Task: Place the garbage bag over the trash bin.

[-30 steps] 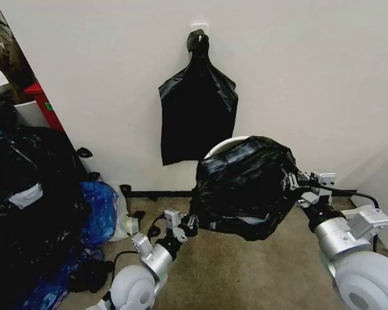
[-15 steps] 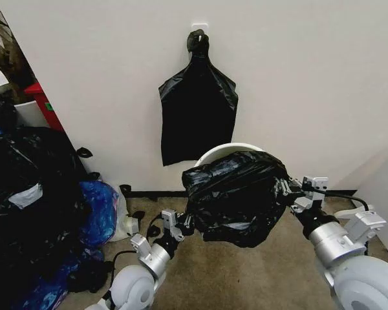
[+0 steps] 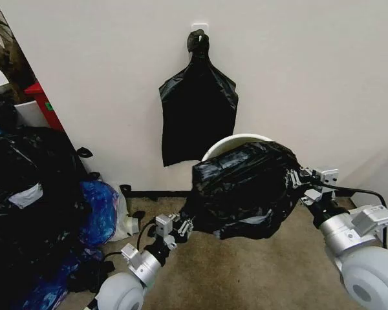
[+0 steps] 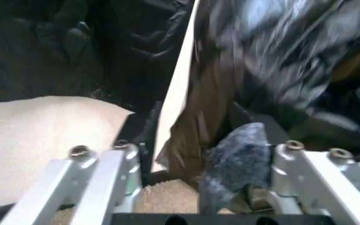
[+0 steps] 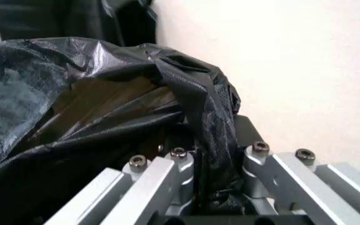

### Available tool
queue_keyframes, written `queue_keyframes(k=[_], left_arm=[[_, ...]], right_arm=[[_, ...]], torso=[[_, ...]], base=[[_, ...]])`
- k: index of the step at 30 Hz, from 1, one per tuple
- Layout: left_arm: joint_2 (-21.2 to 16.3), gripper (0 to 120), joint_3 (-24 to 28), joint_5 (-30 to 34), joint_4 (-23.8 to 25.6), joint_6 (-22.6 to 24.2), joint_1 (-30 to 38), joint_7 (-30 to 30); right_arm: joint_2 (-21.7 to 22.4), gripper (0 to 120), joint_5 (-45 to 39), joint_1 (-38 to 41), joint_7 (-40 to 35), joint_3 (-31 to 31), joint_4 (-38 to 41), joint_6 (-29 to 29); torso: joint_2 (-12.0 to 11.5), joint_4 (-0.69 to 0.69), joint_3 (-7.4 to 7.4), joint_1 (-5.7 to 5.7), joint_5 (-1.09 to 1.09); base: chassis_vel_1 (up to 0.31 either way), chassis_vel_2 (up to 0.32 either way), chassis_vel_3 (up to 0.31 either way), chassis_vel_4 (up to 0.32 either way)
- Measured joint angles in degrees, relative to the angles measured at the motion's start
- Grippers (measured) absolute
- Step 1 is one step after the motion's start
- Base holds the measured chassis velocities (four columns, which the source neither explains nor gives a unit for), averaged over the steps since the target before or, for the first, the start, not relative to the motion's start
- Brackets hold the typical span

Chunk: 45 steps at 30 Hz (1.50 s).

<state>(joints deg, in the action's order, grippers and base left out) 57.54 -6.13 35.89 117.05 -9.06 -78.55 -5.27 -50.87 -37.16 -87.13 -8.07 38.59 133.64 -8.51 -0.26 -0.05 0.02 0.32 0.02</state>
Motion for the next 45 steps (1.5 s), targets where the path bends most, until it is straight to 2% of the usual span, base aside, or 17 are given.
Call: queue_keyframes(k=[4,5,8,12,15,19,23,28,36,38,41,42,45], left_arm=[[-0.22,69,-0.41,-1.39,-1.89,0.69,0.04,0.66],[-0.22,69,-0.41,-1.39,-1.89,0.69,0.04,0.66],[-0.90,81,-0.47,-3.78,-2.33,0.60,0.97,-0.02],[-2.34,97,1.40,-6.80,0.12,2.17,4.08,-2.08],[-3.07,100,2.00,-8.37,1.50,2.87,4.79,-3.42],[-3.97,100,1.69,-14.85,3.40,1.68,4.76,-7.08],[-3.97,100,1.40,-17.82,4.49,0.45,5.16,-8.25],[-4.03,100,2.01,-18.22,5.53,0.77,6.65,-8.22],[-3.96,100,3.75,-16.76,3.43,1.95,11.71,-8.35],[-3.99,96,4.21,-16.07,2.85,2.56,13.18,-8.53],[-3.99,84,4.56,-15.12,2.50,3.30,14.32,-9.33],[-3.99,84,4.56,-15.12,2.50,3.30,14.32,-9.33],[-4.12,71,4.73,-14.70,2.66,3.64,14.59,-10.04]], right_arm=[[0.09,4,4.64,0.69,2.89,0.21,-5.54,3.34],[0.09,4,4.64,0.69,2.89,0.21,-5.54,3.34],[0.16,4,7.57,1.14,3.67,-0.13,-7.65,4.78],[-0.35,4,11.83,0.85,3.93,-1.24,-7.59,5.53],[-0.56,4,14.81,0.52,4.63,-1.63,-7.53,6.70],[-0.85,4,20.30,-0.29,6.30,-2.83,-6.44,8.71],[-1.41,4,23.24,-1.49,7.62,-3.35,-5.24,10.06],[-2.06,4,26.22,-2.45,8.47,-4.12,-4.27,11.26],[-2.35,4,26.36,-2.69,7.99,-5.37,-1.98,9.65],[-2.47,4,26.33,-2.84,7.74,-5.42,-1.65,9.42],[-2.61,4,26.11,-3.27,7.32,-5.44,-0.99,8.90],[-2.61,4,26.11,-3.27,7.32,-5.44,-0.99,8.90],[-2.66,4,25.95,-3.49,7.07,-5.41,-0.70,8.65]], torso=[[0.00,0.02,0.01,0.00,0.00],[0.00,0.02,0.01,0.00,0.00],[0.00,0.02,0.01,0.00,-0.01],[0.00,0.00,0.01,0.00,-0.01],[0.00,0.00,0.01,0.00,-0.01],[0.00,0.02,0.01,0.00,-0.01],[0.00,0.01,0.00,0.00,-0.02],[0.00,0.02,0.00,0.00,0.00],[0.00,0.01,0.00,0.00,-0.01],[0.00,0.01,0.00,0.00,-0.01],[0.00,0.01,0.00,0.00,-0.01],[0.00,0.01,0.00,0.00,-0.01],[0.00,0.01,0.00,0.00,-0.01]], base=[[0.000,0.000,0.000,0.000],[0.000,0.000,0.000,0.000],[0.000,0.000,0.000,0.000],[0.000,0.000,0.000,0.000],[0.000,0.000,0.000,0.000],[0.000,0.000,0.000,0.000],[0.000,0.000,0.000,0.000],[0.000,0.000,0.000,0.000],[0.000,0.000,0.000,0.000],[0.000,0.000,0.000,0.000],[0.000,0.000,0.000,0.000],[0.000,0.000,0.000,0.000],[0.000,0.000,0.000,0.000]])
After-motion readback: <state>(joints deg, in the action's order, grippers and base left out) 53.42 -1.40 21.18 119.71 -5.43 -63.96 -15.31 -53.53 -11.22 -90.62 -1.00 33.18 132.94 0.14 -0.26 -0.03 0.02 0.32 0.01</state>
